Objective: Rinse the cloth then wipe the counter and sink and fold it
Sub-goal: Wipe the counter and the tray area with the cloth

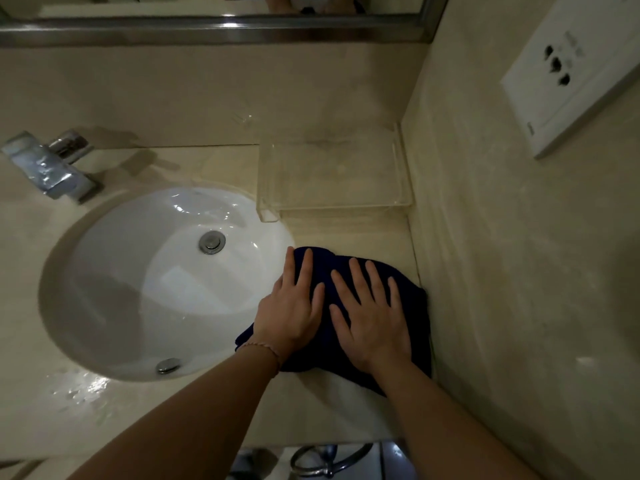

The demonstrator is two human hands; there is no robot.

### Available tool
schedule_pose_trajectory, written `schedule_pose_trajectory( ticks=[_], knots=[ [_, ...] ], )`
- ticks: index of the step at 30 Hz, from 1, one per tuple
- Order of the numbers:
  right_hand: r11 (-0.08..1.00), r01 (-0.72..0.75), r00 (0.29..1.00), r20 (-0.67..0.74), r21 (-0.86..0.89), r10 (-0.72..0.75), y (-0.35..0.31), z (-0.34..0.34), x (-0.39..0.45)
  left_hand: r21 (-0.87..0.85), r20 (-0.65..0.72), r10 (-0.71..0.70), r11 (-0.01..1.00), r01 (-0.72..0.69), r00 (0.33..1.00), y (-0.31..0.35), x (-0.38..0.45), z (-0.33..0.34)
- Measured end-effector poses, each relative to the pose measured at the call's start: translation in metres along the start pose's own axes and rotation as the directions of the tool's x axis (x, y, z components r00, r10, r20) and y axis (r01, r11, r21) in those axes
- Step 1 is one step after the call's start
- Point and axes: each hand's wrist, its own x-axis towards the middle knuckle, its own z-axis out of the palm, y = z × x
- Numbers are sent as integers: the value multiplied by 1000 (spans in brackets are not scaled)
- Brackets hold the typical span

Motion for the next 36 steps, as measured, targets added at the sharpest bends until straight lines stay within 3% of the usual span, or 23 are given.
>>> schedule_pose_trajectory(
  ticks=[10, 18, 30, 36],
  knots=[
    [999, -7, 999, 48, -48, 9, 6, -9, 40, -194, 30, -111, 974, 115, 993, -1, 36, 0],
    [994, -47, 999, 13, -96, 49, 2, -11, 41, -281, 29, -89, 955, 94, 996, -2, 35, -2],
    [996, -45, 998, 29, -74, 47, -39, 8, -46, 36, 42, 105, 994, -107, 994, -36, -36, -10],
    [997, -44, 998, 33, -58, 46, -72, 17, -69, 146, 39, 102, 984, -107, 994, -65, -65, -14]
  ],
)
